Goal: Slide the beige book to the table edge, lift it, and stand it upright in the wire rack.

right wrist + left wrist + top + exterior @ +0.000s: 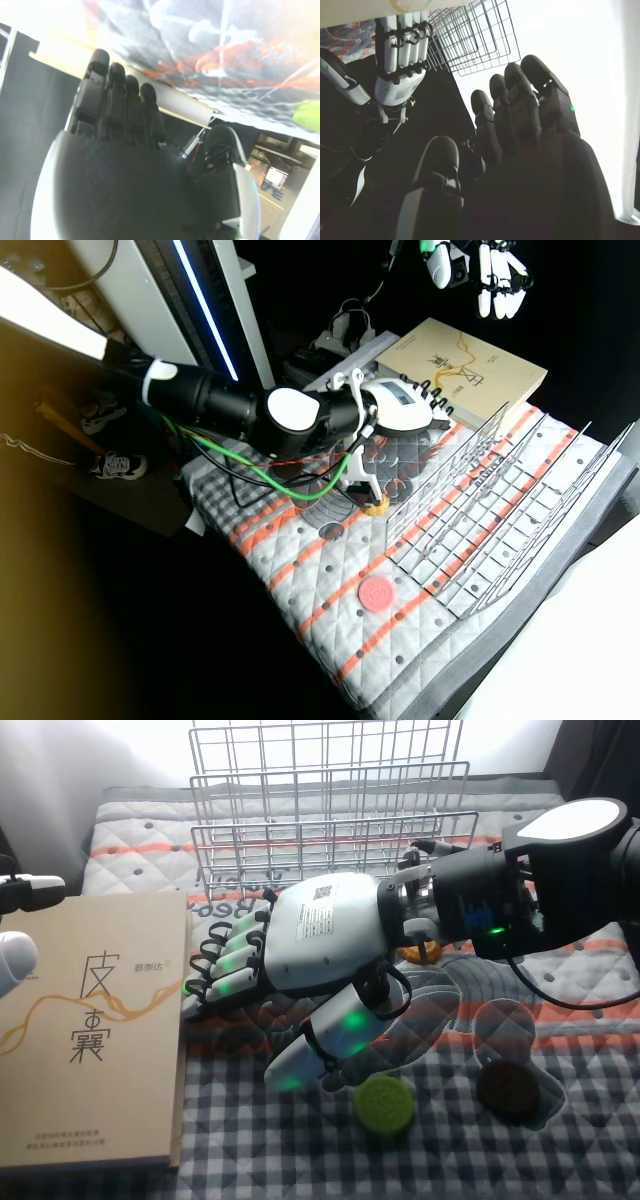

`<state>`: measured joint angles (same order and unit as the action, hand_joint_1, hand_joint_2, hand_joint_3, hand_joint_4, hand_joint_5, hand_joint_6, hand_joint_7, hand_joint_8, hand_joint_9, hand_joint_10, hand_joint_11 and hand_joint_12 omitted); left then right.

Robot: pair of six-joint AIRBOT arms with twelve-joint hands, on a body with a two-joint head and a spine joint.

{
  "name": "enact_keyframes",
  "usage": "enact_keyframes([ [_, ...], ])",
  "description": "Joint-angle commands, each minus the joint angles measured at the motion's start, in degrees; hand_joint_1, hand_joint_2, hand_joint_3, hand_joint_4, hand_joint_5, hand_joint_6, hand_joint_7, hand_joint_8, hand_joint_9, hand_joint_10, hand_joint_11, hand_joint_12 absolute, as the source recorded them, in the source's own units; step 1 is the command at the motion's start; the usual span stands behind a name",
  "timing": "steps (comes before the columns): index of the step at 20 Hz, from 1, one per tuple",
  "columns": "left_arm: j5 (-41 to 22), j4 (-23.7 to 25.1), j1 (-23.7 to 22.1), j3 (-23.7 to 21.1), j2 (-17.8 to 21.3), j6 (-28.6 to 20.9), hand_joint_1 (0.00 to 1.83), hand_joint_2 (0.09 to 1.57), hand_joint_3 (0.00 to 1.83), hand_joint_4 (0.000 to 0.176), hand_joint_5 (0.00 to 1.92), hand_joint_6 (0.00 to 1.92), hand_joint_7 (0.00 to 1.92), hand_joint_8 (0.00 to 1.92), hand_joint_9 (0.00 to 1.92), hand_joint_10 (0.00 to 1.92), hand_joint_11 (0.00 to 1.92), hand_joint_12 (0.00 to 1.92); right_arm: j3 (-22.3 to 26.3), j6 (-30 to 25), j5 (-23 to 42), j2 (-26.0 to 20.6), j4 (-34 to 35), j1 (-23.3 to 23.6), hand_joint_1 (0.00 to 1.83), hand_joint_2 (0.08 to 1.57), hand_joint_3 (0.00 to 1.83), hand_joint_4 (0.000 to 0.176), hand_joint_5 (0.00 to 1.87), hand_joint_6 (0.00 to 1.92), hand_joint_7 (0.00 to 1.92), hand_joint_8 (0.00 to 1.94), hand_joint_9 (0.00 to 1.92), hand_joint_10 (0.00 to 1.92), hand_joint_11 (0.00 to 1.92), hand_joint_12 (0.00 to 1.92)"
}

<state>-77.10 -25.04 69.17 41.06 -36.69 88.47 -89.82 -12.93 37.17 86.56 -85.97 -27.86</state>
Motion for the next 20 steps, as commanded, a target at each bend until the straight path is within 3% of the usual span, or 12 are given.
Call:
enact_keyframes([
  [1,-7.3,0.0,-0.2,0.4,0.1,-0.4,0.19,1.44,0.0,0.065,0.58,0.0,0.48,0.0,0.4,0.0,0.0,0.98,-0.1,-0.2,1.9,0.4,3.4,0.8,0.0,1.21,0.0,0.0,0.16,0.01,0.16,0.01,0.22,0.01,0.23,0.17],
  [4,-7.4,0.0,-0.2,0.4,0.1,-0.5,0.15,1.44,0.0,0.067,0.58,0.0,0.48,0.0,0.4,0.0,0.0,1.03,-0.1,-0.2,1.9,0.4,3.3,0.8,0.0,1.22,0.0,0.0,0.16,0.0,0.15,0.0,0.24,0.02,0.26,0.18],
  [7,-7.4,-0.1,-0.2,0.3,0.1,-0.6,0.16,1.45,0.0,0.078,0.54,0.0,0.46,0.0,0.38,0.0,0.0,0.96,0.1,-0.6,1.7,0.4,2.2,0.8,0.0,1.22,0.0,0.0,0.16,0.0,0.15,0.0,0.23,0.01,0.24,0.17],
  [11,-7.7,-0.8,0.0,-0.1,0.1,-0.6,0.22,1.44,0.0,0.079,0.55,0.0,0.47,0.0,0.38,0.0,0.0,0.9,1.6,-2.8,1.7,0.3,-0.4,0.8,0.0,1.21,0.0,0.0,0.12,0.0,0.12,0.0,0.16,0.0,0.15,0.15],
  [14,-9.0,-1.5,0.4,-0.3,-0.1,-1.7,0.26,1.42,0.0,0.055,0.6,0.01,0.48,0.0,0.39,0.01,0.0,0.99,3.6,-3.7,1.7,-3.3,-1.0,0.8,0.0,1.24,0.01,0.0,0.15,0.01,0.15,0.01,0.18,0.01,0.18,0.15],
  [15,-9.9,-1.9,0.7,-0.5,-0.2,-1.7,0.24,1.39,0.0,0.061,0.61,0.01,0.49,0.0,0.39,0.01,0.0,1.04,4.6,-3.7,1.7,-5.0,-1.0,0.8,0.0,1.24,0.01,0.0,0.15,0.01,0.14,0.0,0.18,0.0,0.16,0.15],
  [16,-10.3,-2.0,0.8,-0.6,-0.2,-1.7,0.29,1.36,0.0,0.039,0.61,0.01,0.49,0.0,0.38,0.0,0.0,1.05,5.1,-3.7,1.7,-5.6,-1.0,0.8,0.0,1.22,0.0,0.0,0.14,0.0,0.14,0.0,0.18,0.01,0.18,0.15],
  [20,-12.9,-3.2,1.7,-0.7,-0.7,-3.7,0.46,1.26,0.0,0.016,0.56,0.0,0.46,0.0,0.34,0.0,0.0,0.83,9.7,-3.7,2.6,-12.5,-0.8,3.0,0.0,1.25,0.01,0.0,0.12,0.0,0.11,0.0,0.13,0.0,0.11,0.12],
])
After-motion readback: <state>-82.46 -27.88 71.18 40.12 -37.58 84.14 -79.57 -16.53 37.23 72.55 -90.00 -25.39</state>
